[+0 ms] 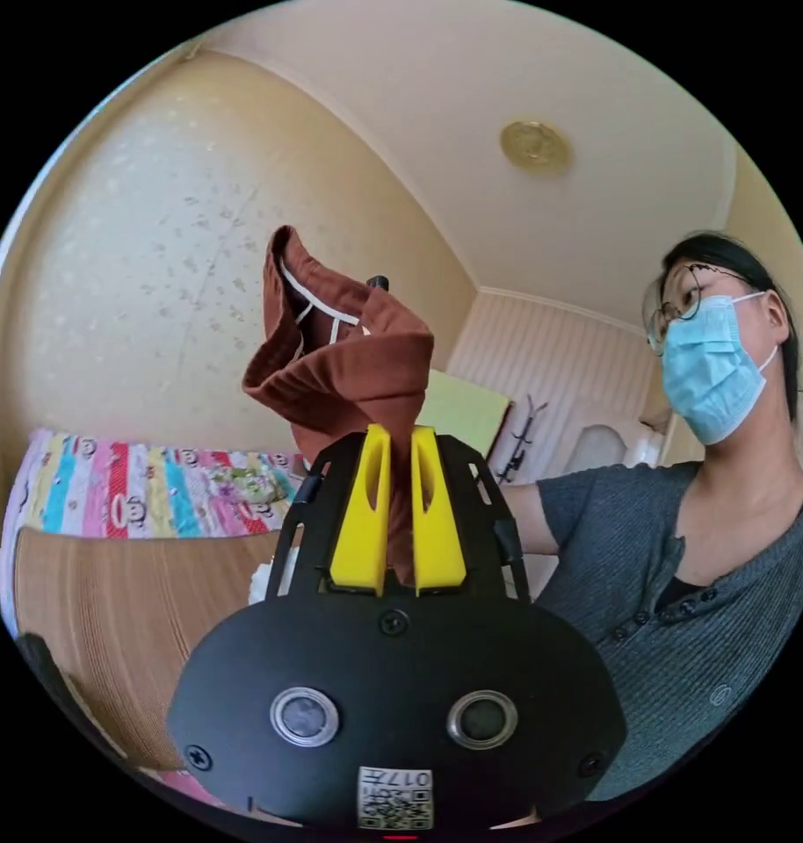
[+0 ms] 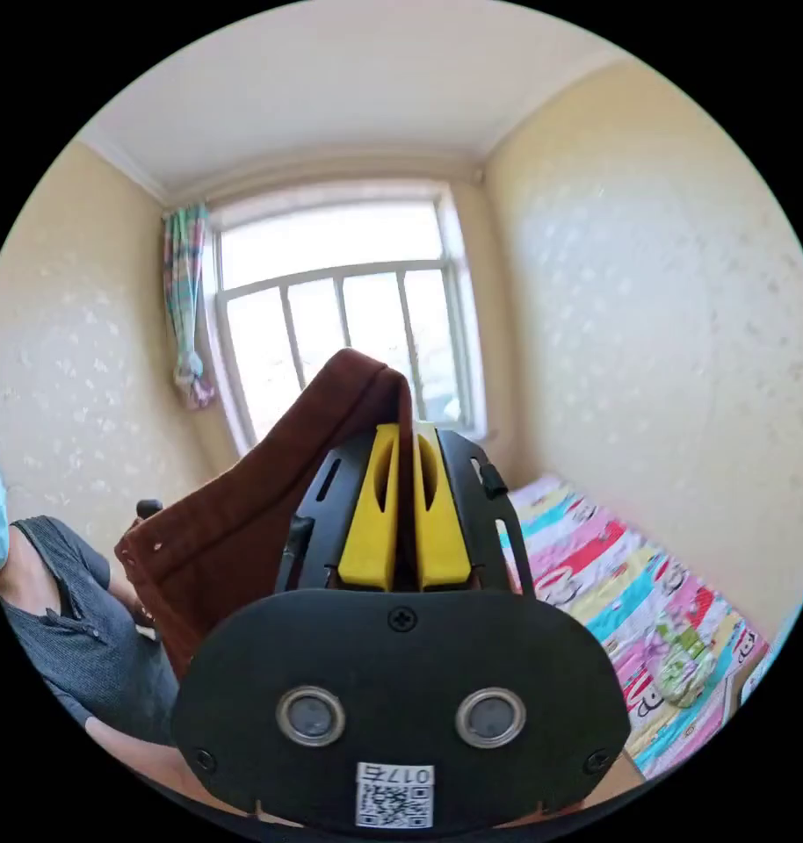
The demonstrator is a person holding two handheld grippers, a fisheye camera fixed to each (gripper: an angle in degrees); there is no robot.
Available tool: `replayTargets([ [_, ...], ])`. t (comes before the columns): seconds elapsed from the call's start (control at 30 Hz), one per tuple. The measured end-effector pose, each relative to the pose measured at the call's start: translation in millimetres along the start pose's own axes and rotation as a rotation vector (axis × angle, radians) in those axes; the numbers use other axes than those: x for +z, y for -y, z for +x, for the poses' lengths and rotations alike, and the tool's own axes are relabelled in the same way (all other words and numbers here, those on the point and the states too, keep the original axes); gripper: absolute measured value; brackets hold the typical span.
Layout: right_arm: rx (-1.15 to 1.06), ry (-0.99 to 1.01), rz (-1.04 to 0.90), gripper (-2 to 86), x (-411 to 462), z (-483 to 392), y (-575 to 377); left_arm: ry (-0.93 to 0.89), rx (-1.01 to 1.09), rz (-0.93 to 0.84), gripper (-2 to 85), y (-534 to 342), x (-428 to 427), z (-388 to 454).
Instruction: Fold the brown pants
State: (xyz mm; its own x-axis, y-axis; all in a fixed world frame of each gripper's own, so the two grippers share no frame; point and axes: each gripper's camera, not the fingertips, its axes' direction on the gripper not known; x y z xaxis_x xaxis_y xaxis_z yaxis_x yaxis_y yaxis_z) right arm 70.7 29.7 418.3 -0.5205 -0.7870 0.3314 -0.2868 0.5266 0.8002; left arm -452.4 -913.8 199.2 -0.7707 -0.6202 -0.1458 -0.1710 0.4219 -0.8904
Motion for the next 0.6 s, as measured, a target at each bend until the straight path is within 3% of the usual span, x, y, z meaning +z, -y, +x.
replayTargets([
  [0.1, 0.235, 0.084, -0.322, 7.5, 142, 76, -43, 0.304, -0.243, -0.039, 7.1, -58, -34, -64],
  [0.17, 0.384, 0.173, -0.390, 8.5, 194, 108, -101, 0.435, -0.472, -0.120, 9.6, -109, -53, -113],
  [0.3, 0.709, 0.429, -0.438, 6.2, 247, 159, -281, 0.477, -1.001, -0.272, 12.3, -235, -110, -213],
  [0.4, 0.990, 0.541, -0.507, 3.4, 238, 182, -434, 0.452, -1.236, -0.282, 12.4, -290, -141, -265],
  [0.47, 1.175, 0.513, -0.485, 2.2, 200, 187, -515, 0.439, -1.313, -0.314, 12.5, -304, -148, -296],
  [0.53, 1.365, 0.464, -0.409, 1.5, 147, 185, -584, 0.418, -1.358, -0.355, 12.5, -309, -146, -328],
  [0.6, 1.557, 0.405, -0.184, 1.0, 63, 169, -653, 0.380, -1.409, -0.390, 12.6, -314, -137, -373],
])
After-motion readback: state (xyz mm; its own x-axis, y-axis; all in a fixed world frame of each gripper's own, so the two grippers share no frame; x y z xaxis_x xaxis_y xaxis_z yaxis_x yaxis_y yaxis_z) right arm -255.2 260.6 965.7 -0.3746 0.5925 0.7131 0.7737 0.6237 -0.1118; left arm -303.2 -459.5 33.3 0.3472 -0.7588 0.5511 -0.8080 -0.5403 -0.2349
